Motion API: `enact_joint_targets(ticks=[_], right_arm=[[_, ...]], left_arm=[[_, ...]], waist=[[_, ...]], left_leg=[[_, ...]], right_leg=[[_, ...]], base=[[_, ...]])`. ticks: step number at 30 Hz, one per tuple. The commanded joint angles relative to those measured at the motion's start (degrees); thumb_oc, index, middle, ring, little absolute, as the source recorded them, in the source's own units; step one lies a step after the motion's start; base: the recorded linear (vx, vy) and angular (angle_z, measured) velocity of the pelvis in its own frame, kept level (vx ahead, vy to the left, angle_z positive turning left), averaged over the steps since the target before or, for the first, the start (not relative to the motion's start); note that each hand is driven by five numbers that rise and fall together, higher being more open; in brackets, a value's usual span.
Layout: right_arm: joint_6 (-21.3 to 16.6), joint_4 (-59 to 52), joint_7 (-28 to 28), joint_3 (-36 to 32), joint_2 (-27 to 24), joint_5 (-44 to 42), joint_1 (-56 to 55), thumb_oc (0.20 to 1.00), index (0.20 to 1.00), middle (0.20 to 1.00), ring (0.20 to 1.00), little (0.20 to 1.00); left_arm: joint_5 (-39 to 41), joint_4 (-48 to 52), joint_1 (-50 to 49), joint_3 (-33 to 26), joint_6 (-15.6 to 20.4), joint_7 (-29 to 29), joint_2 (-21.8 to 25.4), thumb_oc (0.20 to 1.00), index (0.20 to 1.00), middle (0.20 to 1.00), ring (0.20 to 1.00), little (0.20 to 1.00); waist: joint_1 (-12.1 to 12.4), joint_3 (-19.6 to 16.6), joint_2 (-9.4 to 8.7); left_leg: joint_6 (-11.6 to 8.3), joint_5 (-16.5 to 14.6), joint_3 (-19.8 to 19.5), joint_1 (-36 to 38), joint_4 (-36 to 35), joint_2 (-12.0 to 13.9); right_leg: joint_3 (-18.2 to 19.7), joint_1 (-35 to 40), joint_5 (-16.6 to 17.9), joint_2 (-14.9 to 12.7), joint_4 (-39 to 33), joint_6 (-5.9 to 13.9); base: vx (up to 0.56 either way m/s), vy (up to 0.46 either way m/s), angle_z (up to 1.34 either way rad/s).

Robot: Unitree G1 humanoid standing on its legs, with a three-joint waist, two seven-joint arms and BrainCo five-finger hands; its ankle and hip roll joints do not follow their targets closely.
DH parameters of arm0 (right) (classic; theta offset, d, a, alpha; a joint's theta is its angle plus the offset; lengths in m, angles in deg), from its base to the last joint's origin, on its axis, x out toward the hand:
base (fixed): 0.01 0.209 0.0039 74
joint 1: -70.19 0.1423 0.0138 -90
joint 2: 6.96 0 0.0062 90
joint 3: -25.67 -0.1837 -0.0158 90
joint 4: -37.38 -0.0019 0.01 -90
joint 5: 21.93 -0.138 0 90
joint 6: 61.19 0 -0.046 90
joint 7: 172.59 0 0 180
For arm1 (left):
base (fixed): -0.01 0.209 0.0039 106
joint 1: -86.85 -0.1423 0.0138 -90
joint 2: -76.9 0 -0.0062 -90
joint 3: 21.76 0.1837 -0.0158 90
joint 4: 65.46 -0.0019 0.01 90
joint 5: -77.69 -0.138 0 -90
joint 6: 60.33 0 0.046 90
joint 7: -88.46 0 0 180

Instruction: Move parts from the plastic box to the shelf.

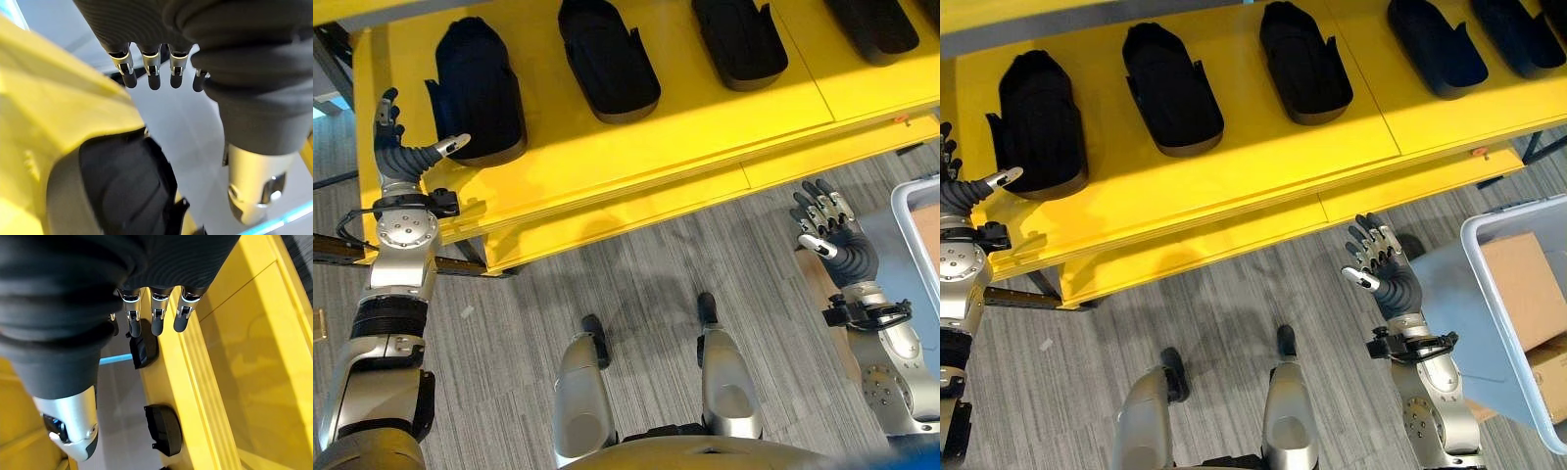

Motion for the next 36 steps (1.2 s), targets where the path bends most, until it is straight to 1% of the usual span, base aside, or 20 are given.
enact_joint_targets(ticks=[1,6,7,8,9,11,13,16,19,20,21,22,25,26,27,29,31,33,35,36], right_arm=[[-2.1,-2.8,-0.4,-2.6,-1.2,-1.0,0.0,1.000,1.000,1.000,1.000,1.000],[-1.5,-1.8,-0.9,-2.7,-1.0,-0.7,-0.4,1.000,1.000,1.000,1.000,1.000],[-1.2,-1.3,-1.1,-2.7,-0.7,-0.7,-0.7,1.000,1.000,1.000,1.000,1.000],[-1.0,-1.0,-1.1,-3.0,-0.2,-0.5,-1.1,1.000,1.000,1.000,1.000,1.000],[-1.0,-1.0,-1.1,-2.9,-0.3,-0.5,-1.1,1.000,1.000,1.000,1.000,1.000],[-0.2,0.4,-1.1,-3.4,0.5,0.9,-2.0,1.000,1.000,1.000,1.000,1.000],[0.2,0.8,-1.0,-3.9,0.9,2.2,-2.5,1.000,1.000,1.000,1.000,1.000],[0.6,1.7,-1.3,-4.7,2.6,2.7,-3.4,1.000,1.000,1.000,1.000,1.000],[1.0,3.1,-1.2,-4.6,3.4,3.1,-4.0,1.000,1.000,1.000,1.000,1.000],[1.0,3.1,-1.2,-4.6,3.4,3.1,-4.0,1.000,1.000,1.000,1.000,1.000],[1.2,3.2,-1.6,-5.4,3.5,3.4,-5.2,1.000,1.000,1.000,1.000,1.000],[1.5,3.4,-2.0,-5.2,3.4,3.7,-5.9,1.000,1.000,1.000,1.000,1.000],[2.0,4.5,-2.9,-5.0,3.0,4.7,-7.5,1.000,1.000,1.000,1.000,1.000],[2.0,4.5,-2.9,-5.0,2.9,4.7,-7.6,1.000,1.000,1.000,1.000,1.000],[2.5,4.7,-3.5,-5.5,2.8,5.7,-8.6,1.000,1.000,1.000,1.000,1.000],[2.6,5.0,-3.6,-5.4,2.7,5.8,-9.2,1.000,1.000,1.000,1.000,1.000],[3.1,5.9,-4.1,-5.4,3.3,6.0,-10.9,1.000,1.000,1.000,1.000,1.000],[3.1,5.9,-4.1,-5.4,3.3,6.0,-11.0,1.000,1.000,1.000,1.000,1.000],[3.2,5.9,-3.9,-5.0,4.0,6.5,-12.0,1.000,1.000,1.000,1.000,1.000],[3.2,5.9,-3.9,-5.0,4.0,6.5,-12.0,1.000,1.000,1.000,1.000,1.000]], left_arm=[[0.6,0.4,-1.4,-3.5,2.5,0.4,3.8,1.000,1.000,1.000,1.000,1.000],[0.5,4.5,-5.4,-5.4,3.4,1.4,3.8,1.000,1.000,1.000,1.000,1.000],[1.7,6.6,-7.3,-6.3,3.9,2.1,2.9,1.000,1.000,1.000,1.000,1.000],[5.4,8.3,-9.1,-6.9,4.7,3.4,1.0,1.000,1.000,1.000,1.000,1.000],[5.4,8.4,-9.3,-7.1,4.7,3.5,1.0,1.000,1.000,1.000,1.000,1.000],[7.9,14.1,-15.3,-8.7,5.4,6.2,-2.5,1.000,1.000,1.000,1.000,1.000],[12.3,16.8,-18.9,-9.4,5.8,8.2,-6.6,1.000,1.000,1.000,1.000,1.000],[22.2,23.4,-25.6,-10.1,6.0,12.4,-15.0,1.000,1.000,1.000,1.000,1.000],[28.3,30.3,-33.1,-10.0,4.6,16.7,-21.1,1.000,1.000,1.000,1.000,1.000],[28.3,30.4,-33.2,-10.0,4.6,16.6,-21.1,1.000,1.000,1.000,1.000,1.000],[33.6,33.2,-37.6,-9.1,3.2,19.9,-24.6,1.000,1.000,1.000,1.000,1.000],[34.1,34.1,-39.5,-8.4,2.5,20.8,-25.6,1.000,1.000,1.000,1.000,1.000],[37.0,36.5,-45.0,-7.0,0.4,24.0,-27.8,1.000,1.000,1.000,1.000,1.000],[37.0,36.6,-45.0,-7.0,0.4,24.0,-27.8,1.000,1.000,1.000,1.000,1.000],[34.9,38.1,-48.3,-7.5,-0.2,25.9,-28.0,1.000,1.000,1.000,1.000,1.000],[35.5,37.8,-49.5,-6.7,-0.6,26.4,-28.2,1.000,1.000,1.000,1.000,1.000],[34.7,37.2,-54.5,-3.9,-3.3,29.0,-28.8,1.000,1.000,1.000,1.000,1.000],[34.7,37.2,-54.6,-3.8,-3.3,29.0,-28.8,1.000,1.000,1.000,1.000,1.000],[35.3,36.6,-56.9,-1.5,-4.6,30.0,-29.5,1.000,1.000,1.000,1.000,1.000],[35.3,36.6,-56.9,-1.4,-4.6,30.0,-29.5,1.000,1.000,1.000,1.000,1.000]], waist=[[0.8,-5.3,-0.72],[1.4,-6.5,0.54],[1.7,-6.9,0.87],[1.9,-7.3,1.23],[1.9,-7.3,1.25],[2.6,-8.5,2.11],[2.8,-9.4,2.53],[3.4,-11.1,3.31],[4.0,-12.7,4.01],[3.9,-12.7,4.03],[4.2,-13.7,4.34],[4.2,-14.3,4.48],[4.5,-15.9,5.15],[4.5,-16.1,5.20],[4.8,-16.9,5.39],[4.9,-17.5,5.55],[5.2,-19.2,5.95],[5.2,-19.3,5.98],[5.1,-20.1,6.14],[5.1,-20.2,6.15]], left_leg=[[0.11,0.4,-0.9,1.9,-1.3,0.1],[-0.22,1.7,-1.5,4.0,-3.9,-0.4],[-0.32,2.2,-1.7,4.7,-5.0,-0.4],[-0.35,2.7,-1.9,5.1,-5.8,-0.5],[-0.36,2.7,-1.9,5.2,-5.9,-0.5],[-0.61,4.2,-2.3,7.0,-8.8,-0.3],[-0.65,5.1,-2.4,8.3,-10.8,-0.2],[-0.86,7.0,-2.5,10.9,-14.8,0.4],[-0.71,8.6,-2.4,13.8,-18.5,1.2],[-0.72,8.6,-2.4,13.8,-18.6,1.2],[-0.88,9.9,-2.3,15.5,-21.1,1.7],[-0.91,10.4,-2.4,16.3,-22.3,1.8],[-1.25,12.4,-2.5,18.2,-26.0,2.1],[-1.25,12.5,-2.5,18.1,-26.1,2.1],[-1.37,13.3,-2.6,19.0,-27.5,2.3],[-1.46,13.9,-2.5,19.2,-28.4,2.5],[-1.77,15.4,-2.5,20.2,-30.7,2.9],[-1.78,15.5,-2.5,20.2,-30.8,2.9],[-1.84,16.0,-2.3,20.8,-31.8,3.0],[-1.85,16.0,-2.3,20.8,-31.9,3.0]], right_leg=[[-3.2,0.9,-3.4,-3.1,2.9,-0.31],[-4.4,2.8,-4.0,-3.3,2.8,-0.50],[-4.7,3.3,-4.2,-3.2,2.7,-0.55],[-4.9,3.6,-4.3,-3.2,2.6,-0.64],[-5.0,3.6,-4.3,-3.2,2.5,-0.65],[-5.7,4.9,-4.7,-2.8,2.2,-0.94],[-6.3,5.7,-5.0,-2.5,2.0,-1.15],[-7.1,7.1,-5.5,-1.8,1.1,-1.61],[-7.3,8.6,-6.0,-0.6,0.3,-2.14],[-7.3,8.7,-6.0,-0.6,0.2,-2.14],[-8.0,9.8,-6.3,-0.1,-0.7,-2.27],[-8.4,10.5,-6.4,0.2,-1.2,-2.35],[-9.3,12.0,-6.4,1.0,-2.9,-2.54],[-9.4,11.9,-6.2,1.0,-3.1,-2.57],[-9.7,12.7,-6.4,1.5,-4.2,-2.72],[-9.7,13.0,-6.1,2.0,-5.2,-2.83],[-10.4,14.4,-5.6,2.7,-7.6,-2.92],[-10.4,14.5,-5.5,2.7,-7.7,-2.93],[-10.6,15.2,-5.0,2.9,-9.3,-2.84],[-10.6,15.3,-5.0,2.9,-9.3,-2.84]], base=[[0.04,-0.030,0.08],[0.04,-0.034,0.09],[0.04,-0.049,0.14],[0.03,-0.033,0.09],[0.04,-0.051,0.07],[0.06,-0.072,0.08],[0.05,-0.072,0.13],[0.05,-0.077,0.08],[0.04,-0.076,0.02],[0.04,-0.096,-0.02],[0.04,-0.100,0.03],[0.05,-0.122,0.01],[0.02,-0.070,0.02],[0.00,-0.072,0.08],[0.00,-0.045,0.07],[-0.01,-0.073,0.01],[-0.01,-0.090,0.04],[0.00,-0.018,0.03],[-0.02,-0.031,0.06],[-0.01,-0.028,0.03]])
